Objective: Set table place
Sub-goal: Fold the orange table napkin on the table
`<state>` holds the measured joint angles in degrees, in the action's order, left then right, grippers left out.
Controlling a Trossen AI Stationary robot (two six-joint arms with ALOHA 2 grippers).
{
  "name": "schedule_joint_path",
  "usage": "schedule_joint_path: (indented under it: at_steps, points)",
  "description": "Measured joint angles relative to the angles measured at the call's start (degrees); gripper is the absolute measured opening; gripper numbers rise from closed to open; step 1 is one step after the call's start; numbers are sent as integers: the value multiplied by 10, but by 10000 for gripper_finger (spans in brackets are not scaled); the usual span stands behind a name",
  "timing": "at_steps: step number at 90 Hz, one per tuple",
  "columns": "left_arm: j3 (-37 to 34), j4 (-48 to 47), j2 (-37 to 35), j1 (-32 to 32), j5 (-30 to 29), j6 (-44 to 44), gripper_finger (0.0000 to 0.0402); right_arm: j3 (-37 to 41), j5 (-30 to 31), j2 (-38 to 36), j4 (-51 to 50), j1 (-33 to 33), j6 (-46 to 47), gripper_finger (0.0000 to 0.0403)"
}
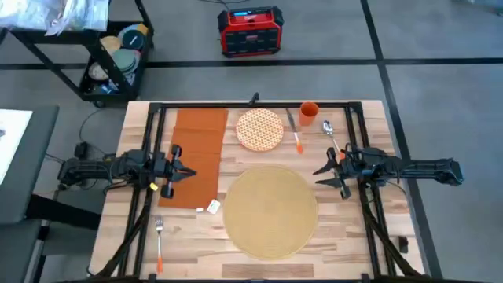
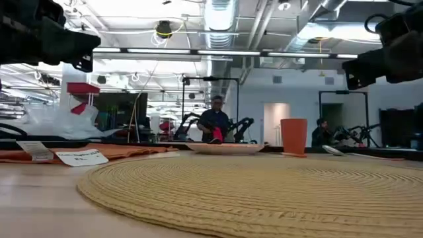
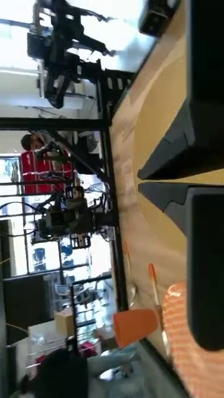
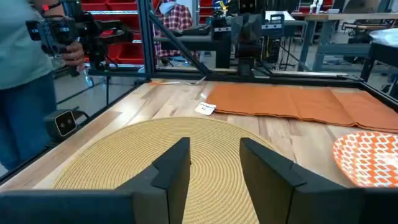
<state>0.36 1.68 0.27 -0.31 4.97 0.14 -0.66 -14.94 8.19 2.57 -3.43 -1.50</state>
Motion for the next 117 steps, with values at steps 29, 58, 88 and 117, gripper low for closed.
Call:
schedule_joint_path:
  at_steps: [29,58,88,117]
  points:
    - [0,0,0,0,-47,-160,0,1,52,0,-2,-6,-62,128]
    - [0,13,0,0,-193,-349,0,1,103,0,-1,-31,-72,128]
    - [0,16,0,10,-221,-286,0,1,109,0,-5,-32,-108,128]
    - [31,23,11,28,-243,-430,0,1,105,4,19,-30,-93,128]
